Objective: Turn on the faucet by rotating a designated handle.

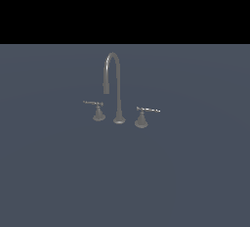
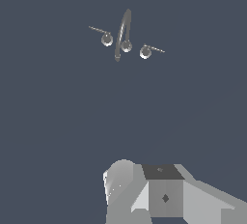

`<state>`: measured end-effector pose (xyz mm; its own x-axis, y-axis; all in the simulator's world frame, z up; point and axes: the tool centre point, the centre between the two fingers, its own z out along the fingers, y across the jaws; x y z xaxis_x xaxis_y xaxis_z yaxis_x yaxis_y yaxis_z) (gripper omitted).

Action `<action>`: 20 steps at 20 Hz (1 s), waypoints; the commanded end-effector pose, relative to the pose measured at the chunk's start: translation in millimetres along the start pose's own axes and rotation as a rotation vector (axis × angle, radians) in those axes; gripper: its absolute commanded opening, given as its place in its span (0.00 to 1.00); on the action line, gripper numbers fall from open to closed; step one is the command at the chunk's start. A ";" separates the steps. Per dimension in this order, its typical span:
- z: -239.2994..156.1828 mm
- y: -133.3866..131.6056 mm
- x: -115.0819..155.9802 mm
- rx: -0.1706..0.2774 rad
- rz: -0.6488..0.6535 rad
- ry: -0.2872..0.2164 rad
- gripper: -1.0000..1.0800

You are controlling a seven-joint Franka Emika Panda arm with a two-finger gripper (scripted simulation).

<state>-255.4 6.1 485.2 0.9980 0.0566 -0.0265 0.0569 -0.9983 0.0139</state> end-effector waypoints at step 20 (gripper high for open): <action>49.1 -38.2 110.3 0.212 0.350 -0.101 0.00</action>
<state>-159.8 45.0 440.0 0.9614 -0.2396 -0.1353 -0.2596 -0.9530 -0.1565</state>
